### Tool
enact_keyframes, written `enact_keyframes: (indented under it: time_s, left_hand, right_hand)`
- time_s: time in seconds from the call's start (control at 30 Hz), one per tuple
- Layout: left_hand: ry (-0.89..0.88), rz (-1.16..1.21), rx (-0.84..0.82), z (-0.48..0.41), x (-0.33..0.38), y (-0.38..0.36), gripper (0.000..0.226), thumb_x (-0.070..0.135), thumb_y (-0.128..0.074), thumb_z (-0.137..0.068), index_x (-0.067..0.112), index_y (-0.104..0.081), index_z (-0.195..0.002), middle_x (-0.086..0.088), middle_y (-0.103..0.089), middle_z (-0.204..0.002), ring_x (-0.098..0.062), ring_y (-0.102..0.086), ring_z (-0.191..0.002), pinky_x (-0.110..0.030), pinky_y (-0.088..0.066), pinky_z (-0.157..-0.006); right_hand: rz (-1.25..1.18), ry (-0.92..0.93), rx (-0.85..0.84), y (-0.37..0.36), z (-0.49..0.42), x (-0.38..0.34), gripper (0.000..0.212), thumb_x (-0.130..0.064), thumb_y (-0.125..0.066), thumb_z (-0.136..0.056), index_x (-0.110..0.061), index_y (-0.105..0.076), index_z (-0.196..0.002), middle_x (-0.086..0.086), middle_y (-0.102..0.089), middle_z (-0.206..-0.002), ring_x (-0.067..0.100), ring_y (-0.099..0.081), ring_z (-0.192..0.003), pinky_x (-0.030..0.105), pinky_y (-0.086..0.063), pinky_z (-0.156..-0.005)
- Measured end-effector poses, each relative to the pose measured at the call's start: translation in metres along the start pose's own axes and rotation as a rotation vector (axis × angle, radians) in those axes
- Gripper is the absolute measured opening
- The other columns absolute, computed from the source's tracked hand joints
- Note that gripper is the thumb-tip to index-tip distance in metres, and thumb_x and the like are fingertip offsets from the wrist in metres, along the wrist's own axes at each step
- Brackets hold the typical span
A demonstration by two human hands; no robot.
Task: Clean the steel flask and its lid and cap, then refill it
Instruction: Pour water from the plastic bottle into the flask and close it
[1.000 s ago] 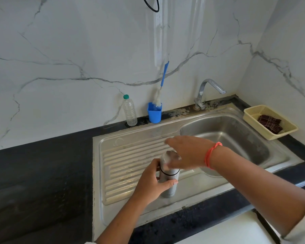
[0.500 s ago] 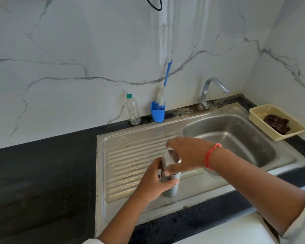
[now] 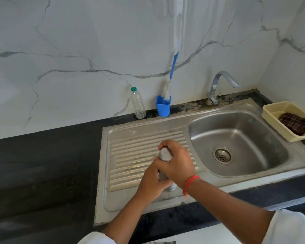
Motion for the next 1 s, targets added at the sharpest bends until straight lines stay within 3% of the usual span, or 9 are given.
enact_keyframes:
  time_s: [0.1, 0.2, 0.37, 0.43, 0.5, 0.63, 0.73, 0.83, 1.0]
  left_hand:
    - [0.015, -0.001, 0.050, 0.005, 0.006, 0.001, 0.054, 0.046, -0.077, -0.076, 0.037, -0.058, -0.126, 0.016, -0.072, -0.106, 0.001, -0.067, -0.101, -0.023, -0.057, -0.082]
    - [0.048, 0.013, 0.088, 0.007, 0.007, 0.001, 0.056, 0.046, -0.077, -0.077, 0.036, -0.057, -0.128, 0.013, -0.073, -0.106, -0.001, -0.068, -0.101, -0.027, -0.059, -0.082]
    - [0.100, 0.000, 0.123, 0.006, 0.003, 0.009, 0.054, 0.037, -0.085, -0.074, 0.039, -0.061, -0.123, 0.014, -0.075, -0.105, -0.005, -0.070, -0.101, -0.037, -0.060, -0.089]
    - [0.108, 0.014, 0.160, 0.003, 0.007, 0.021, 0.055, 0.034, -0.090, -0.070, 0.042, -0.061, -0.116, 0.019, -0.074, -0.104, 0.000, -0.069, -0.100, -0.030, -0.059, -0.087]
    - [0.119, 0.032, 0.236, -0.003, 0.013, 0.045, 0.058, 0.030, -0.095, -0.068, 0.044, -0.059, -0.111, 0.020, -0.072, -0.102, 0.006, -0.067, -0.098, -0.017, -0.055, -0.080]
    - [0.126, 0.107, 0.438, -0.036, 0.024, 0.116, 0.063, 0.026, -0.096, -0.069, 0.037, -0.056, -0.116, 0.021, -0.065, -0.106, 0.003, -0.061, -0.100, -0.018, -0.048, -0.081]
    - [0.151, 0.152, 0.555, -0.070, 0.017, 0.172, 0.064, 0.025, -0.095, -0.071, 0.030, -0.055, -0.121, 0.021, -0.062, -0.106, 0.001, -0.059, -0.098, -0.025, -0.047, -0.089]
    - [0.194, 0.168, 0.661, -0.102, -0.006, 0.215, 0.070, 0.029, -0.096, -0.070, 0.025, -0.057, -0.128, 0.011, -0.065, -0.113, -0.012, -0.064, -0.106, -0.035, -0.050, -0.098]
    - [0.240, 0.164, 0.725, -0.141, -0.041, 0.250, 0.069, 0.029, -0.095, -0.070, 0.021, -0.057, -0.128, 0.005, -0.065, -0.116, -0.018, -0.064, -0.108, -0.032, -0.048, -0.094]
  right_hand:
    - [-0.070, -0.060, 0.039, -0.001, 0.002, 0.003, 0.029, -0.023, -0.081, -0.075, -0.029, -0.063, -0.097, -0.017, -0.062, -0.092, 0.000, -0.060, -0.088, 0.023, -0.054, -0.077]
    - [-0.096, -0.082, 0.000, -0.003, 0.000, 0.004, 0.032, -0.028, -0.083, -0.075, -0.030, -0.060, -0.097, -0.015, -0.061, -0.092, 0.002, -0.059, -0.088, 0.024, -0.054, -0.077]
    - [-0.209, -0.172, -0.191, -0.009, -0.011, 0.011, 0.054, -0.059, -0.083, -0.069, -0.034, -0.058, -0.110, -0.018, -0.062, -0.105, -0.003, -0.060, -0.098, 0.016, -0.052, -0.083]
    - [-0.341, -0.234, -0.168, -0.004, -0.020, 0.015, 0.049, -0.069, -0.069, -0.078, -0.036, -0.059, -0.112, -0.018, -0.065, -0.110, -0.001, -0.062, -0.103, 0.029, -0.054, -0.093]
    - [-0.370, -0.266, -0.089, 0.006, -0.034, 0.022, 0.038, -0.065, -0.056, -0.090, -0.033, -0.060, -0.111, -0.013, -0.067, -0.109, 0.005, -0.065, -0.102, 0.041, -0.055, -0.096]
    - [-0.216, -0.314, -0.082, 0.008, -0.061, 0.041, 0.041, -0.054, -0.056, -0.096, -0.023, -0.057, -0.122, -0.006, -0.062, -0.126, 0.013, -0.057, -0.121, 0.034, -0.047, -0.103]
    - [-0.084, -0.306, -0.115, -0.003, -0.079, 0.045, 0.044, -0.047, -0.058, -0.097, -0.020, -0.055, -0.132, -0.002, -0.058, -0.136, 0.015, -0.055, -0.123, 0.030, -0.044, -0.101]
    - [0.067, -0.215, -0.137, -0.018, -0.097, 0.038, 0.046, -0.043, -0.058, -0.097, -0.020, -0.051, -0.137, -0.002, -0.055, -0.138, 0.015, -0.053, -0.124, 0.026, -0.041, -0.100]
    - [0.306, -0.011, -0.212, -0.045, -0.123, 0.024, 0.050, -0.038, -0.060, -0.097, -0.017, -0.048, -0.141, 0.001, -0.049, -0.142, 0.017, -0.049, -0.128, 0.024, -0.036, -0.105]
Point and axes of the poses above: each hand's wrist, its own z-axis away from the middle knuckle, its own y-axis out of the back of the hand, x = y × z, the point moved 10 cm from there along -z, towards the middle knuckle
